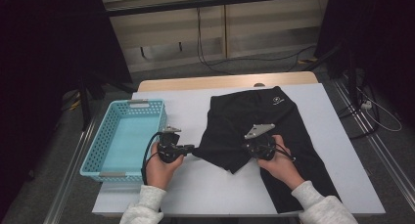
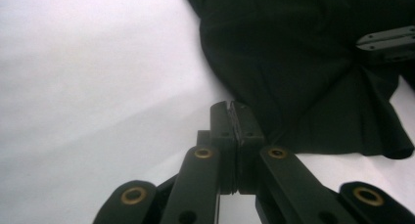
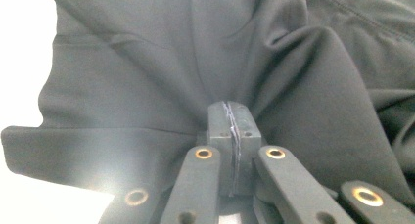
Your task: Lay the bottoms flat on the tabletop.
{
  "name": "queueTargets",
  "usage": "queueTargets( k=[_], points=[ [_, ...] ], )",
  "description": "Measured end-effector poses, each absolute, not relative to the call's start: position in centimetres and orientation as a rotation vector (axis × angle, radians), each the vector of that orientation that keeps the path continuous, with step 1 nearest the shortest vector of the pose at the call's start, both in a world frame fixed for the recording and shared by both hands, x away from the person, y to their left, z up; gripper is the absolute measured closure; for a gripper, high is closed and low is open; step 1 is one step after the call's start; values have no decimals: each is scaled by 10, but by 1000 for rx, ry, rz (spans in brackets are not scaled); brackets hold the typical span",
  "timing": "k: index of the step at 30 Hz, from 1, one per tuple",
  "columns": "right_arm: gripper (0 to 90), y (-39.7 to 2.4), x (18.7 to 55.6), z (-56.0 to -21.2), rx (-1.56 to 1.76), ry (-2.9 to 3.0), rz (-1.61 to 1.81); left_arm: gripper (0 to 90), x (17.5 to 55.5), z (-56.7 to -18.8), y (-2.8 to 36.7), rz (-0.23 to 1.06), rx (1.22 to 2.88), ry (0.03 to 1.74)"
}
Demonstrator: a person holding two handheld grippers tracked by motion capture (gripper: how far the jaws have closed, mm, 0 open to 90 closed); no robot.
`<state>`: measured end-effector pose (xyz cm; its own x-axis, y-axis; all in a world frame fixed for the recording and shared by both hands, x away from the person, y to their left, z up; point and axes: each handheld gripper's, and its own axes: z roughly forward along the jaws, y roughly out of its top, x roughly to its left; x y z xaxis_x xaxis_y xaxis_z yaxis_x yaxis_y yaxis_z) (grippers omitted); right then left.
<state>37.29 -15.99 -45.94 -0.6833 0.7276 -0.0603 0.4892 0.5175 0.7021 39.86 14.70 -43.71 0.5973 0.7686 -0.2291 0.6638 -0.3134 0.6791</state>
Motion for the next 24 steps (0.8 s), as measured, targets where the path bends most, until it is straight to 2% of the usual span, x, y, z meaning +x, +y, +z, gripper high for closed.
queueTargets(
  k=[3, 5, 8, 10, 12, 14, 18, 22, 24],
  points=[
    [896, -159, 372, -460, 1002, 2416, 950, 784, 399, -438, 144, 159, 2053, 1117],
    [896, -158, 370, -460, 991, 2417, 943, 682, 400, -439, 140, 193, 2051, 1089],
    [896, -159, 370, -461, 1001, 2418, 956, 589, 401, -442, 134, 206, 2081, 1040],
    [897, -160, 370, -461, 996, 2415, 960, 551, 404, -445, 132, 232, 2104, 1029],
    [898, -160, 370, -461, 990, 2417, 954, 533, 406, -448, 130, 191, 2103, 1013],
    [899, -161, 370, -461, 996, 2405, 950, 539, 408, -452, 126, 199, 2135, 1012],
    [895, -161, 370, -462, 987, 2407, 958, 627, 412, -457, 122, 196, 2149, 1013],
    [854, -160, 370, -462, 979, 2404, 959, 825, 414, -457, 118, 189, 2162, 1012],
    [808, -159, 368, -461, 975, 2405, 964, 879, 416, -456, 117, 173, 2160, 1020]
  ],
)
